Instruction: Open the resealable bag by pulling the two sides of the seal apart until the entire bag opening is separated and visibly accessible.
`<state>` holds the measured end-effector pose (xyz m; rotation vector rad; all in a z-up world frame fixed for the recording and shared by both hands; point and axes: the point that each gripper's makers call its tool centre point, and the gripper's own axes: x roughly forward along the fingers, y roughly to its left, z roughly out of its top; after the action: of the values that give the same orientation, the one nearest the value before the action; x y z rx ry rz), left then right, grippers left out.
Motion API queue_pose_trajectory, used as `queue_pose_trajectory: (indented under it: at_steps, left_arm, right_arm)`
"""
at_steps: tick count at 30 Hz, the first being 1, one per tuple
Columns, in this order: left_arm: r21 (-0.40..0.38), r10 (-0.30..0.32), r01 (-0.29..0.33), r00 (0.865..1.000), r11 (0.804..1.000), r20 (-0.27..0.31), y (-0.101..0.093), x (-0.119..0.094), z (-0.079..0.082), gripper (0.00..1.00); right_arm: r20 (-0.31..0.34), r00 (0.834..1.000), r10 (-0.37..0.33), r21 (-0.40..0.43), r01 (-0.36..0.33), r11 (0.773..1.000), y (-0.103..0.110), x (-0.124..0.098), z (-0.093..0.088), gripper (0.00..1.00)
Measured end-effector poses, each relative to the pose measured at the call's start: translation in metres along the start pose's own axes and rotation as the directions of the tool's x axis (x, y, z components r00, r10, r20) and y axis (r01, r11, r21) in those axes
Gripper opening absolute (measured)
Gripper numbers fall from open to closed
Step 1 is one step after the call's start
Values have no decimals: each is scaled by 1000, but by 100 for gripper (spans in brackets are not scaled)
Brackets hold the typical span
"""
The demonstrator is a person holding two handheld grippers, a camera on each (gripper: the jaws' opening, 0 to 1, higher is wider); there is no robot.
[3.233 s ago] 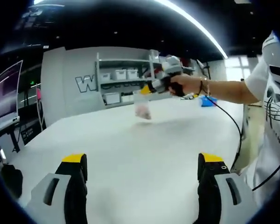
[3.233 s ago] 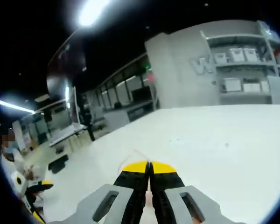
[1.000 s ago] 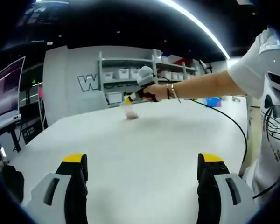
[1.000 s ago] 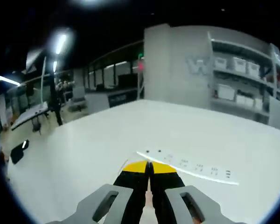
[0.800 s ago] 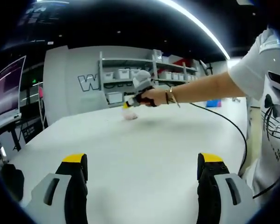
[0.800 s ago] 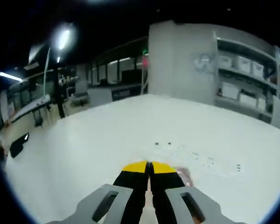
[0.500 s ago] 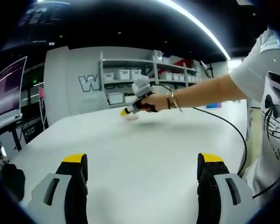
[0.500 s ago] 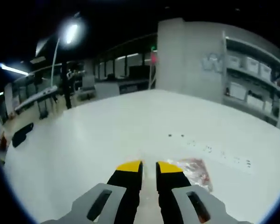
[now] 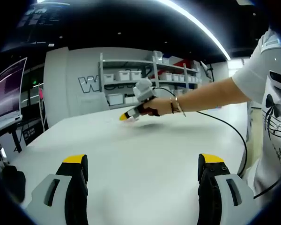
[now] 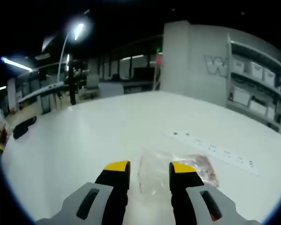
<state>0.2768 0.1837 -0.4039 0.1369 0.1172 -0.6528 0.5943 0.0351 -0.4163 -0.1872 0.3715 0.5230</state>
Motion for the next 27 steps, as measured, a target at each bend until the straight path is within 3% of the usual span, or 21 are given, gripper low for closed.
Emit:
queue_pose_trajectory:
  at_steps: [8, 11, 16, 19, 27]
  left_arm:
    - [3, 6, -6, 1000, 1000, 0, 1, -2, 1, 97]
    - [3, 10, -10, 1000, 1000, -1, 2, -3, 2, 97]
    - [3, 17, -17, 1000, 1000, 2, 3, -5, 2, 97]
    - [1, 18, -18, 1000, 1000, 1, 2, -6, 1, 97]
    - [14, 21, -21, 1000, 1000, 1, -4, -10, 4, 97]
  right_arm:
    - [37, 999, -13, -94, 17, 995, 2, 6, 9, 47]
    - [44, 999, -26, -105, 30, 994, 1, 5, 9, 57]
    - [56, 997, -57, -63, 60, 996, -4, -5, 4, 72]
    - [74, 995, -62, -20, 64, 998, -3, -16, -2, 87]
    - [104, 992, -75, 36, 71, 997, -1, -47, -18, 95]
